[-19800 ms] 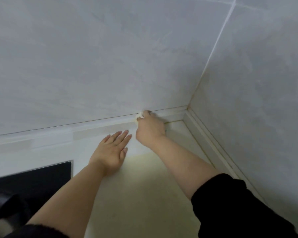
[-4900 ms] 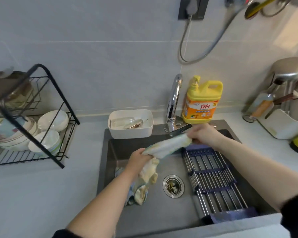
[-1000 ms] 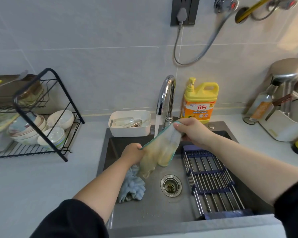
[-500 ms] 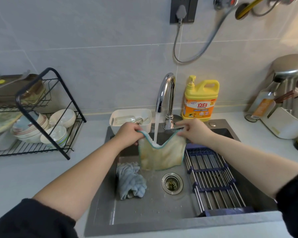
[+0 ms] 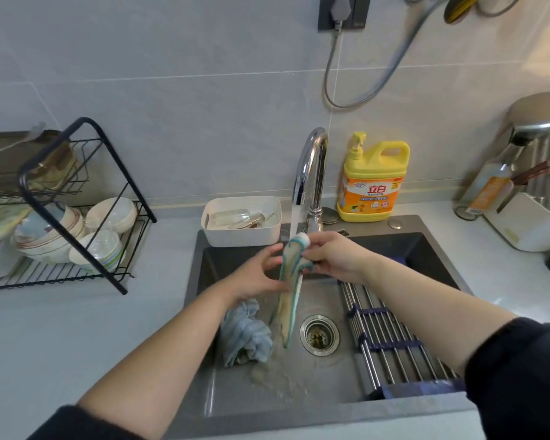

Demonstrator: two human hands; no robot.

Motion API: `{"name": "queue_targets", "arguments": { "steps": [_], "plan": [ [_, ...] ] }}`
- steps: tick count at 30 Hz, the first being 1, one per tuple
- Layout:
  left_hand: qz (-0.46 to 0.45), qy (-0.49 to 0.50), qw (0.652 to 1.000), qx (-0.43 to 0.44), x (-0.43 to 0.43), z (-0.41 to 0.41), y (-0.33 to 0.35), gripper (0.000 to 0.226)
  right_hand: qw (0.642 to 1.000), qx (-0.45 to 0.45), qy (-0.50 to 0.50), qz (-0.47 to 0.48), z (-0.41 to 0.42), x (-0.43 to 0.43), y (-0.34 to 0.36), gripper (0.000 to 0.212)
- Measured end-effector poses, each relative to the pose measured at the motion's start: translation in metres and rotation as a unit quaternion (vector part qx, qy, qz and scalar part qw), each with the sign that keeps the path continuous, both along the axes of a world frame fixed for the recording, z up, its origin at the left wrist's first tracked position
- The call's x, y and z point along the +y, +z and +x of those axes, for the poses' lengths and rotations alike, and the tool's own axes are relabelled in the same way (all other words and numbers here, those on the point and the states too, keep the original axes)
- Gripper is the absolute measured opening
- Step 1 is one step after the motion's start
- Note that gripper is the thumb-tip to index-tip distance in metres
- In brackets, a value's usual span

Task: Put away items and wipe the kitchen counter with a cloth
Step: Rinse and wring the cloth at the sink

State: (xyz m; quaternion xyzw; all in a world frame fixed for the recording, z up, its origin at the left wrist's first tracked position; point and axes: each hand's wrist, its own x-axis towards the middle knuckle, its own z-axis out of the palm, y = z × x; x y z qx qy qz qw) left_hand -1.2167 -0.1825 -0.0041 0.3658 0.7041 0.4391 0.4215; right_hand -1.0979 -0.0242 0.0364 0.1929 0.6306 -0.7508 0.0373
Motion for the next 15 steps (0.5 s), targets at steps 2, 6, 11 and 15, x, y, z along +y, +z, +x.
{"name": "queue_targets", "arguments": {
  "steps": [2,6,11,15],
  "plan": [
    [-0.003,-0.009,1.000,0.008,0.018,0.019,-0.015,0.064,0.998,0.035,0.005,-0.051,-0.001,0.000,0.009,0.029],
    [0.011,0.086,0.996,0.015,0.039,0.023,-0.038,0.016,0.983,0.107,-0.047,-0.139,0.004,0.013,0.031,0.023],
    [0.058,0.116,0.970,-0.208,0.036,-0.008,-0.024,0.025,0.953,0.019,-0.234,-0.190,0.037,0.048,-0.002,0.026],
    [0.106,0.062,0.952,-0.279,0.042,-0.015,-0.005,0.045,0.929,-0.133,-0.249,-0.241,0.040,0.030,-0.066,0.020]
  ]
}}
